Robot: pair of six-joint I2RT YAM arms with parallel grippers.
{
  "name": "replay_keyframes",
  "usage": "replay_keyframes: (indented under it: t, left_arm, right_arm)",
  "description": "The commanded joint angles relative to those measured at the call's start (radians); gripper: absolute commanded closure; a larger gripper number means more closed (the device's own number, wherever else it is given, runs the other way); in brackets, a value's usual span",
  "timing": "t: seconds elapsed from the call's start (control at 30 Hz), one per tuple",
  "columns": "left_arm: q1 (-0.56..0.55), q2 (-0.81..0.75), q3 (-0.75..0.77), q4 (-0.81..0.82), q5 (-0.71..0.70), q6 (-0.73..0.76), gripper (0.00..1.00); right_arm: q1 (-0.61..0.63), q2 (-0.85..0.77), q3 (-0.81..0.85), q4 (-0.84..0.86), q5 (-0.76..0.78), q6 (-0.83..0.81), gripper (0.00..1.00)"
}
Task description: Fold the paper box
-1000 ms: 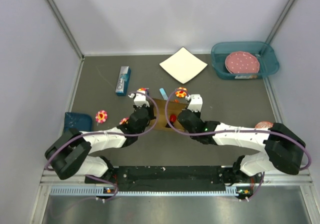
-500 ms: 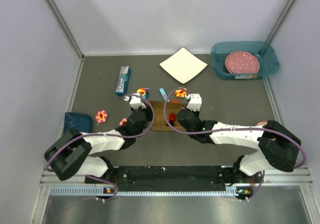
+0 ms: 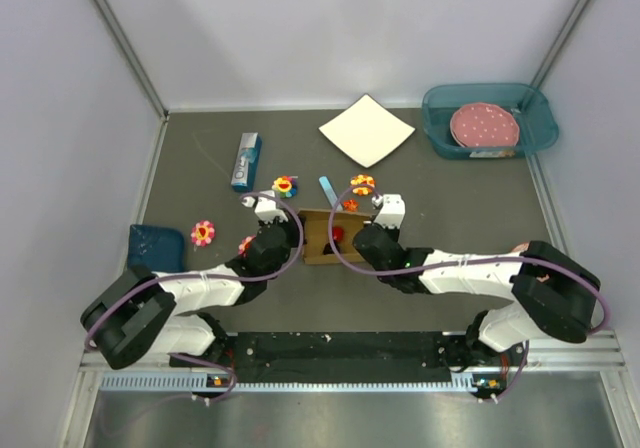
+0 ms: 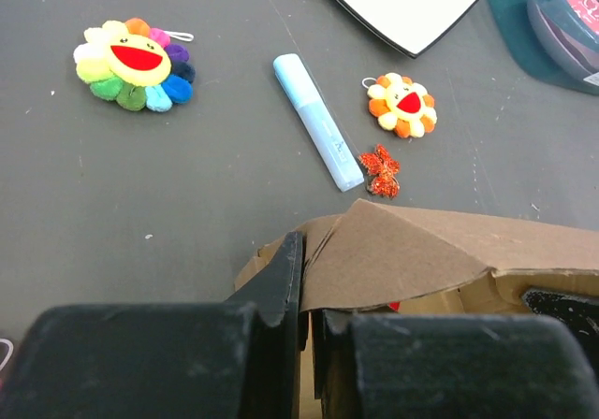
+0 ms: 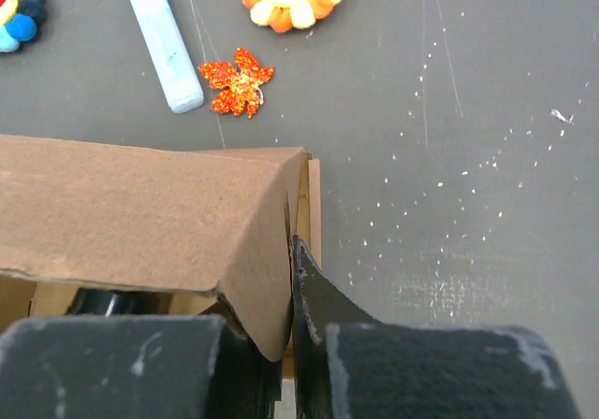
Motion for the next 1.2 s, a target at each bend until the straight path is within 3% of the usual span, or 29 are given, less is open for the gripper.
replay_keyframes:
  t: [0.0,0.6,0.83,1.17]
  left_arm:
    - [-0.003,-0.037,-0.014,0.010,0.039,-0.060,1.00]
    - [-0.012,0.006,-0.101,0.058,0.124,-0.115,1.00]
    - [-0.015,0.003,-0.109,0.058,0.099,-0.077,1.00]
    - [-0.023,0.045,-0.107,0.082,0.085,-0.049,1.00]
  right_arm:
    - [0.016,0.023,-0.055,-0.066,-0.012,0.047,1.00]
    - [0.065,0.025,-0.031,-0.144,0.026,0.084,1.00]
    - [0.065,-0.028,0.007,-0.198,0.052,0.069,0.81]
    - [0.067,-0.153,0.018,-0.224,0.070,0.015,0.65]
